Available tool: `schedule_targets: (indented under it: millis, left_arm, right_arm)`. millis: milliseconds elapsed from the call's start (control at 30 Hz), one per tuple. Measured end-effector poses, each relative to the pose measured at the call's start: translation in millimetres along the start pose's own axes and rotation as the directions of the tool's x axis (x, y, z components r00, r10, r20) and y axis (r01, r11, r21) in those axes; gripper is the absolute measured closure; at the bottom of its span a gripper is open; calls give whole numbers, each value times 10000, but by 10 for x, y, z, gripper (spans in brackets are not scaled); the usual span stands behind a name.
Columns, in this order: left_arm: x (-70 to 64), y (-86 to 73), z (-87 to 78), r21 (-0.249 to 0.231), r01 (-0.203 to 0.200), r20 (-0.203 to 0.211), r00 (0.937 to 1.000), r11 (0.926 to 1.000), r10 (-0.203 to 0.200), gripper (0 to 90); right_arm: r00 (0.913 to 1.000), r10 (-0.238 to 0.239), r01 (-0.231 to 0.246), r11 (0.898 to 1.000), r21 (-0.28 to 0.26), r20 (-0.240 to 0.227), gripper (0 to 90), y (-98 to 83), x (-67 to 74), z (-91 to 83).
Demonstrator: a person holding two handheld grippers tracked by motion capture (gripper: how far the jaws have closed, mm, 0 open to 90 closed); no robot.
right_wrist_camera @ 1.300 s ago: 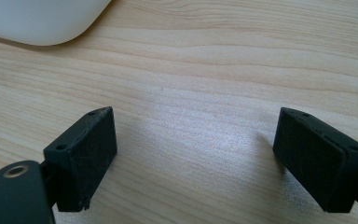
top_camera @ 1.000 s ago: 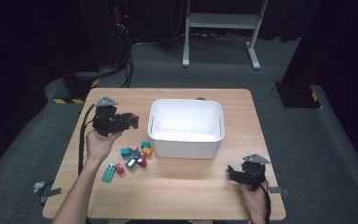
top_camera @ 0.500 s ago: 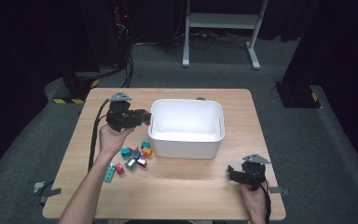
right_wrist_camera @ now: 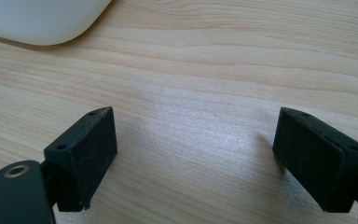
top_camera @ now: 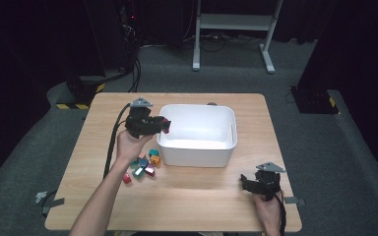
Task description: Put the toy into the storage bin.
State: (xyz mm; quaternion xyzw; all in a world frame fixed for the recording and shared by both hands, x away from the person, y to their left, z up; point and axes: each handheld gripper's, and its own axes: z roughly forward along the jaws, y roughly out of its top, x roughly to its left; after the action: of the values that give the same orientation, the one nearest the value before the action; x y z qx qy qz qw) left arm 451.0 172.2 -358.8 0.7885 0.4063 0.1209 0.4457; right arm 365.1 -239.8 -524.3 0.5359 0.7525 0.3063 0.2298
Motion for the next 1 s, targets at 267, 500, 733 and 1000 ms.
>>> schedule_targets:
  millis: [267, 500, 733, 1000]
  left_arm:
    - [-73, 20, 158, 185, -391, -31, 9992, 9991, 391, 549]
    - [-74, 17, 132, 91, -429, -173, 9989, 9990, 431, 354]
    - [-20, -47, -51, -327, -292, -253, 9993, 9990, 284, 288]
    - [69, -170, -309, -640, -145, -539, 9985, 9978, 111, 241]
  right_arm:
    - [10000, -2, 2, 10000, 0, 3, 132, 0, 0, 0]
    - [10000, -5, 5, 10000, 0, 2, 133, -1, 0, -1]
    - [10000, -6, 6, 10000, 0, 2, 133, -1, 0, -1]
    - [10000, -3, 3, 10000, -1, 3, 133, 0, 0, -1]
